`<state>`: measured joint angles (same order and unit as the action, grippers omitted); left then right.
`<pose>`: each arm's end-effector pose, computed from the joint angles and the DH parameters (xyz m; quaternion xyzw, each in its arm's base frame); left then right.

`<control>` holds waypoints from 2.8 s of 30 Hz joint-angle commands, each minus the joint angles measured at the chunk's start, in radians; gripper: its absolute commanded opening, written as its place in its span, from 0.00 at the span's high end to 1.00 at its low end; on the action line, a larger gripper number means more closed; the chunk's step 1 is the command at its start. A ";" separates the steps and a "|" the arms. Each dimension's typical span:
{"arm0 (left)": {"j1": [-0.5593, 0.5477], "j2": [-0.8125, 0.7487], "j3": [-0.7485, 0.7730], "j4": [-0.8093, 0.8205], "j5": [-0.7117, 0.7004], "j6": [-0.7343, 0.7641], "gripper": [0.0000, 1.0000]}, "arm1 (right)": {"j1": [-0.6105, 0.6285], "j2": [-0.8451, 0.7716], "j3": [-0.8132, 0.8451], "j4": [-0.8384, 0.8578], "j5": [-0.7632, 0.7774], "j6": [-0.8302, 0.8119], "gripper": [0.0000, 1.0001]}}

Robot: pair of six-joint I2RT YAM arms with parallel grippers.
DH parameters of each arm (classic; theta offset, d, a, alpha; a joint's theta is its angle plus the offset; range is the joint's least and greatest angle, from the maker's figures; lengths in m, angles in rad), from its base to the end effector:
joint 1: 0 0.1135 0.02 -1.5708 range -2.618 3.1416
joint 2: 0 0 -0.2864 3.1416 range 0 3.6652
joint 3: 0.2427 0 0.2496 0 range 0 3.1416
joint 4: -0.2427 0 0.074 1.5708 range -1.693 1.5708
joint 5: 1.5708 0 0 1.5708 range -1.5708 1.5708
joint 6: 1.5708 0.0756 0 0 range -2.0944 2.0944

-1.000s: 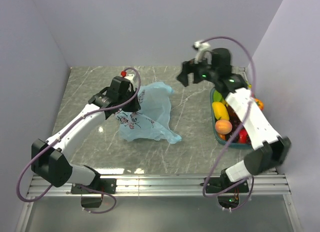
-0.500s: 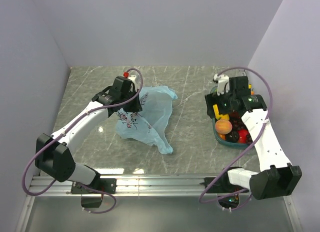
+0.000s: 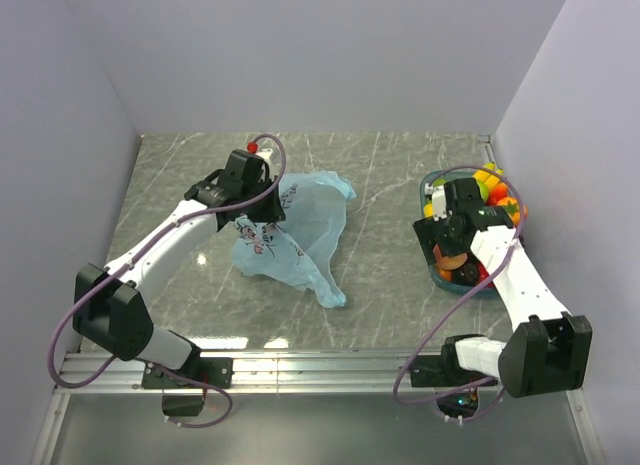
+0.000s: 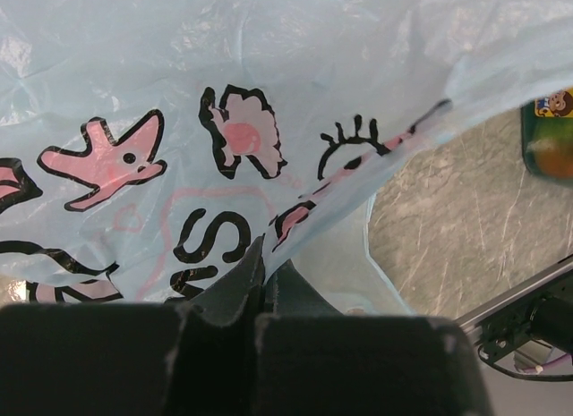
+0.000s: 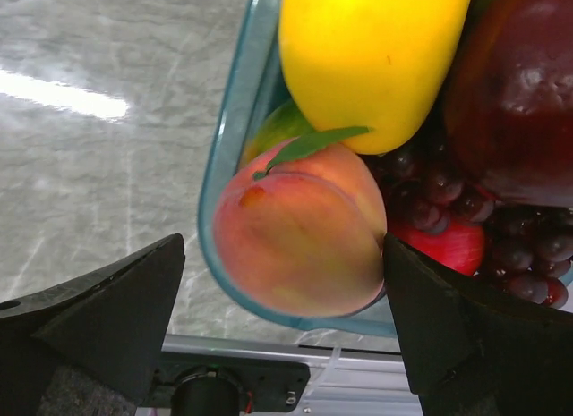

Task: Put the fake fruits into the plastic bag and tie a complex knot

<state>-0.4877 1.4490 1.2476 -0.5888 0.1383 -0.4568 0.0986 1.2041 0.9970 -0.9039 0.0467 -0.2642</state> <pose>0.2949 -0.1682 0.3023 0.0405 0.9221 -0.2296 0.3089 0.2323 0.0194 0.2558 -0.1704 0.9584 -0.0415 0.2252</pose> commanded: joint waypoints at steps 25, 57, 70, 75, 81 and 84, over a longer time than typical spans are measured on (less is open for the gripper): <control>0.184 0.102 0.061 0.116 0.670 -0.315 0.99 | 0.010 -0.117 0.180 0.195 -0.858 0.207 0.69; 0.230 0.108 -0.203 0.488 0.992 -0.332 1.00 | 0.506 0.094 0.224 0.448 -0.403 0.223 0.01; 0.247 0.126 -0.171 0.340 0.811 -0.249 0.99 | 0.178 -0.136 0.112 0.134 -0.535 0.054 0.12; 0.239 0.134 -0.142 0.284 0.779 -0.212 0.99 | -0.025 -0.134 0.126 0.094 -0.326 -0.035 0.11; 0.232 0.120 -0.140 0.279 0.770 -0.194 0.99 | -0.250 0.004 0.255 0.043 -0.160 -0.171 0.07; 0.232 0.117 -0.142 0.273 0.764 -0.186 0.99 | -0.304 0.077 0.293 0.037 -0.107 -0.224 0.06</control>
<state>-0.2520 1.5848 1.0683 -0.3088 0.9165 -0.6807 -0.1616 1.2423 1.2232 -0.8410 -0.1619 -0.3946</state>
